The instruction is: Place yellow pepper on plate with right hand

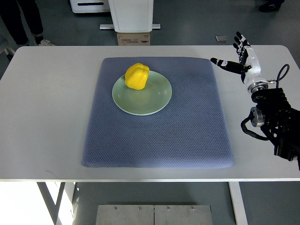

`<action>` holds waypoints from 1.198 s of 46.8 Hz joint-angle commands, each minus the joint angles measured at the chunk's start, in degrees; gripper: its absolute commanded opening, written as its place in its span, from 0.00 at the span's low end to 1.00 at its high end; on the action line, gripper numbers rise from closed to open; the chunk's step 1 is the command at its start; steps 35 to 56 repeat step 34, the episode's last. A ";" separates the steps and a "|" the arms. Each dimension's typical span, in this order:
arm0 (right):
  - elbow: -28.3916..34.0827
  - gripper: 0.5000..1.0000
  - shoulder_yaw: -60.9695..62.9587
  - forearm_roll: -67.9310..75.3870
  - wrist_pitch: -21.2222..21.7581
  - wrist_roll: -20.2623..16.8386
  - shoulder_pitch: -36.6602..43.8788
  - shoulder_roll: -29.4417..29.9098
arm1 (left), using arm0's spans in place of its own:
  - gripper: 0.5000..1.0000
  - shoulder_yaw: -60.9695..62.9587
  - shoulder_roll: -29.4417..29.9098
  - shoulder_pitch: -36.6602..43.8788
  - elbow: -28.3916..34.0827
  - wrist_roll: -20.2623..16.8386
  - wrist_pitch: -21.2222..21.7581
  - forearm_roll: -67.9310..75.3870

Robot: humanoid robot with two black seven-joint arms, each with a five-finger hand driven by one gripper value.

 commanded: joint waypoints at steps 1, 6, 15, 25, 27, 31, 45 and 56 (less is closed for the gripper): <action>0.01 1.00 0.13 0.44 -0.08 0.00 -0.97 0.03 | 1.00 0.02 0.00 -0.04 -0.01 0.00 0.00 -0.02; 0.09 1.00 2.59 1.06 0.35 -0.54 -1.32 0.03 | 1.00 -0.07 0.00 -0.04 -0.01 0.00 0.00 -0.02; 0.18 1.00 10.41 3.52 3.07 -3.97 -3.61 0.03 | 1.00 0.02 0.00 0.04 -0.01 0.00 0.00 -0.02; 0.01 1.00 16.30 4.49 7.39 -7.23 -5.02 0.47 | 1.00 0.02 0.00 0.04 -0.01 0.00 0.00 -0.02; 0.01 1.00 16.75 4.49 7.39 -7.31 -5.10 0.74 | 1.00 0.02 0.00 -0.04 -0.01 0.00 0.00 -0.02; 0.01 1.00 16.83 4.49 7.47 -7.31 -5.19 1.26 | 1.00 0.02 0.00 -0.04 -0.01 0.00 0.00 -0.02; 0.01 1.00 16.83 4.49 7.47 -7.31 -5.19 1.53 | 1.00 0.02 0.00 0.04 -0.01 0.00 0.00 0.07; 0.01 1.00 16.83 4.49 7.47 -7.31 -5.19 1.53 | 1.00 0.02 0.00 0.04 -0.01 0.00 0.00 0.07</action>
